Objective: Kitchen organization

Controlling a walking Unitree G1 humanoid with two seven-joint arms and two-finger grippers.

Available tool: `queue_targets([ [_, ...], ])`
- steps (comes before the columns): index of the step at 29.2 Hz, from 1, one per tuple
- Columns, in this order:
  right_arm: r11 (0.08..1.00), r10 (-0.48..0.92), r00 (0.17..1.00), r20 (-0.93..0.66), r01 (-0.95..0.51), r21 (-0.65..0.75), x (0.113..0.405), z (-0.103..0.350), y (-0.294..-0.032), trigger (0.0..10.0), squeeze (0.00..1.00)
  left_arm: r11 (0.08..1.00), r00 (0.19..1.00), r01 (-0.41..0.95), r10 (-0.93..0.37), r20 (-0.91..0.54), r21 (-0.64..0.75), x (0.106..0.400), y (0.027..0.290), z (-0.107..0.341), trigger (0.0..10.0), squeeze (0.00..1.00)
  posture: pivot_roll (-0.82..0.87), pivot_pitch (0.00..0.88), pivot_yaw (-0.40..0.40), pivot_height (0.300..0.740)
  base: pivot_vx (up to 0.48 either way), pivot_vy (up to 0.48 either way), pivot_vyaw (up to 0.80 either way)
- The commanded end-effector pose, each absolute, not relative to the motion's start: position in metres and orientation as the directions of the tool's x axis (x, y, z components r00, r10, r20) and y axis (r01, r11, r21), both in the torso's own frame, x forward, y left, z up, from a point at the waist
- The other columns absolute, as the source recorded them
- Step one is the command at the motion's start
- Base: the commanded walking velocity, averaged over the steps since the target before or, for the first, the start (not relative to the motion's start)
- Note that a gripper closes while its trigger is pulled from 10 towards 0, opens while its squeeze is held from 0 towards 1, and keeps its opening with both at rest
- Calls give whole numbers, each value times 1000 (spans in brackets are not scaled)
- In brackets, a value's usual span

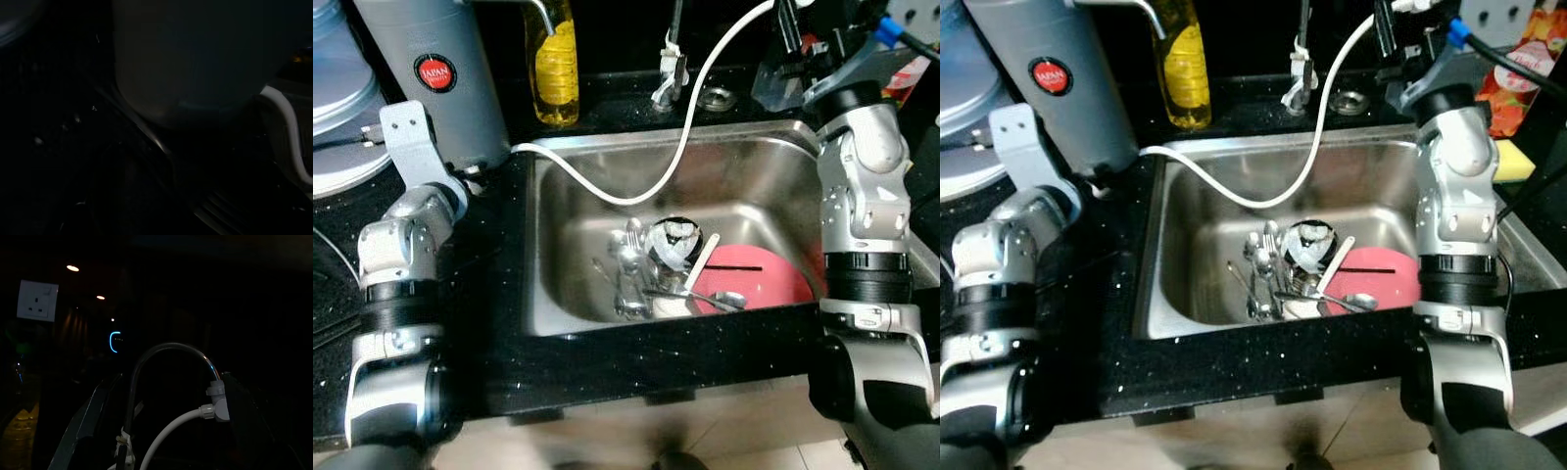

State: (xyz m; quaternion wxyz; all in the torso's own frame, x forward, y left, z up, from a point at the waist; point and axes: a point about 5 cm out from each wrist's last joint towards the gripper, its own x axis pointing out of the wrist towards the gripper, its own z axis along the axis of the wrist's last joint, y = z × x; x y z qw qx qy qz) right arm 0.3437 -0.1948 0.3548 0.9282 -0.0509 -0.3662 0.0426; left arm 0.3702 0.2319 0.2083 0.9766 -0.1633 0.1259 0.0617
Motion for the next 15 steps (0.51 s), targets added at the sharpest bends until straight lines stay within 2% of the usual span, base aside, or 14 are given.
queue_targets([
  [1,992,116,733,670,-48,-119,342,353,-193,10000,0,926,960,-166,74,-270,-338,371,238,206,10000,0,-99,43,51,740,0,0,0],
  [4,992,114,734,669,-48,-117,341,352,-194,10000,0,931,962,-126,29,-273,-344,372,235,202,10000,0,-98,49,54,740,0,0,0],
  [8,993,108,739,665,-49,-107,339,350,-193,10000,0,942,946,31,-136,-295,-333,371,222,184,10000,0,-110,70,72,740,0,0,0],
  [11,993,108,739,664,-50,-106,338,350,-192,10000,0,948,939,57,-157,-306,-313,371,219,180,10000,0,-111,71,73,740,0,0,0],
  [14,994,99,747,657,-44,-99,336,346,-194,10000,0,938,903,201,-290,-318,-283,370,199,170,10000,0,-114,76,80,740,0,0,0],
  [15,994,99,747,657,-44,-99,336,346,-194,10000,0,938,903,201,-290,-318,-283,370,199,170,10000,0,-114,76,80,740,0,0,0],
])
